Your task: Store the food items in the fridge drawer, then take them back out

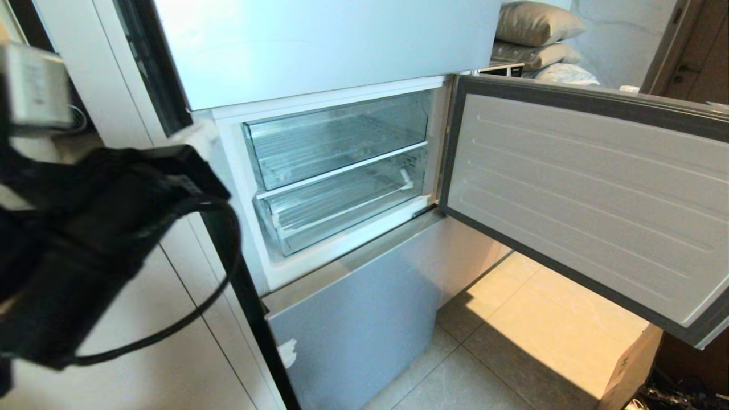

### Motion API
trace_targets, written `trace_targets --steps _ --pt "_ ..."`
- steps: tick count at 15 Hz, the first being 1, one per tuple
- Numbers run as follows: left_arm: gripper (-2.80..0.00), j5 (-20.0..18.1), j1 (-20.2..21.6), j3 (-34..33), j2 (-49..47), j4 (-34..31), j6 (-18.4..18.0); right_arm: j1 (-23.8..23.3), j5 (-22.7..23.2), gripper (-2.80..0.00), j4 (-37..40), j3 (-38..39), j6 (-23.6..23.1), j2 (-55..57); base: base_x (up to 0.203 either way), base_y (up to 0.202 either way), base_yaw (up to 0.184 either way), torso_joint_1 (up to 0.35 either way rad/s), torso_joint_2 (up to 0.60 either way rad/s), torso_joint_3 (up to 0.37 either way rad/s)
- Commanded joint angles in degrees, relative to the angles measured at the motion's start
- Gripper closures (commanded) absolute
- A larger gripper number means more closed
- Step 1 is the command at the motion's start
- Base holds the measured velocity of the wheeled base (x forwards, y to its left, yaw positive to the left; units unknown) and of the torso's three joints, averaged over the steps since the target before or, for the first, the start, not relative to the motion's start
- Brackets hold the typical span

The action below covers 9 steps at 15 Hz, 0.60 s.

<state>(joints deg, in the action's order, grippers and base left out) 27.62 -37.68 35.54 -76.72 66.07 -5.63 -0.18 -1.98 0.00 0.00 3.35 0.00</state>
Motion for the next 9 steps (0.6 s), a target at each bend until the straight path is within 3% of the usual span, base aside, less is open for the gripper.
trace_targets --steps 1,3,5,6,7,9 --pt "0.00 -0.03 1.84 -0.56 22.69 -16.57 -0.29 0.01 -0.04 0.00 -0.09 0.00 -0.01 0.09 0.000 0.000 0.000 0.000 0.00 0.000" --pt "0.00 -0.09 11.44 -2.61 34.32 -25.87 -0.17 0.01 -0.03 0.00 -0.08 0.00 -0.01 0.09 0.000 0.000 0.000 0.000 0.00 0.000" --pt "0.00 -0.19 27.47 -7.69 43.66 -32.60 -0.01 0.01 0.03 0.00 0.00 0.00 -0.01 0.09 0.000 0.000 0.000 0.000 0.00 0.000" --pt "0.00 -1.17 33.00 -11.58 49.45 -36.37 -0.56 0.01 -0.04 0.00 -0.01 0.00 -0.01 0.09 0.000 0.000 0.000 0.000 0.00 0.000" --pt "0.00 -4.79 36.59 -16.63 55.31 -40.74 -1.60 0.01 -0.04 0.00 -0.04 0.00 -0.01 0.09 0.000 0.000 0.000 0.000 0.00 0.000" --pt "0.00 -18.97 37.92 -29.36 65.62 -52.15 -3.85 0.01 -0.04 0.00 -0.08 0.00 -0.01 0.09 0.000 0.000 0.000 0.000 0.00 0.000"
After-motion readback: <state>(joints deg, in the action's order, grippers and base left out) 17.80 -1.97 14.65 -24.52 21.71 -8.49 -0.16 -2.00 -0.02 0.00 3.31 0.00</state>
